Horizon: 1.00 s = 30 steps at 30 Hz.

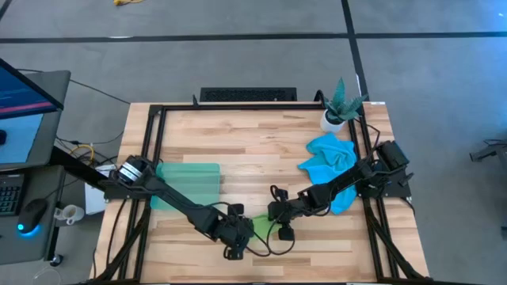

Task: Roll microfiber towels into tight, uniform cylinder then place into a basket
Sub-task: Roll the green towel, then put the green towel into the green bin

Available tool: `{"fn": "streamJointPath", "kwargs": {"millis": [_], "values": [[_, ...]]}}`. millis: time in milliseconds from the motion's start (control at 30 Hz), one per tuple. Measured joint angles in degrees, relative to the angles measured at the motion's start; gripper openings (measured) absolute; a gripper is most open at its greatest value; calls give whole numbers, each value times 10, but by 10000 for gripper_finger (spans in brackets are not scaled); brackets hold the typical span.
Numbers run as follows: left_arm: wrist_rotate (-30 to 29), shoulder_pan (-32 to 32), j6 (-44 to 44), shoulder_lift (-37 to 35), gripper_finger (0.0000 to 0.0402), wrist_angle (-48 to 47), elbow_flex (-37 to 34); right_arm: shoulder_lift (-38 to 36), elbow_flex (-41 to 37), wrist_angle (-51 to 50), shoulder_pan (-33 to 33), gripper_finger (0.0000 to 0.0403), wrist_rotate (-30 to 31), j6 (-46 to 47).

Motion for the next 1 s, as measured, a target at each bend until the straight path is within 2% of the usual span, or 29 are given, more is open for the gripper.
{"fn": "streamJointPath", "kwargs": {"millis": [300, 367, 467, 567, 667, 767, 867, 1000], "values": [[-74, -15, -67, -132, 187, -159, 0, 1, -1, 3, 0, 16, 0, 0], [-106, -21, -80, -160, 187, -185, -2, 1, -1, 3, 0, 13, 0, 1], [-152, -27, -102, -191, 187, -181, -29, 1, -1, 3, 0, 10, 0, 6], [-150, -22, -110, -196, 187, -78, -76, 1, -1, 3, 0, 13, 0, 6], [-103, 1, -105, -193, 187, 85, -134, 1, -1, 3, 0, 17, 0, 6], [-3, 37, -90, -192, 187, 214, -190, 1, -1, 3, 0, 16, 0, 6], [79, 81, -89, -202, 187, 259, -229, 1, -1, 3, 0, 13, 0, 6], [153, 138, -108, -214, 187, 262, -253, 1, -2, 4, 0, 14, 0, 6]]}}
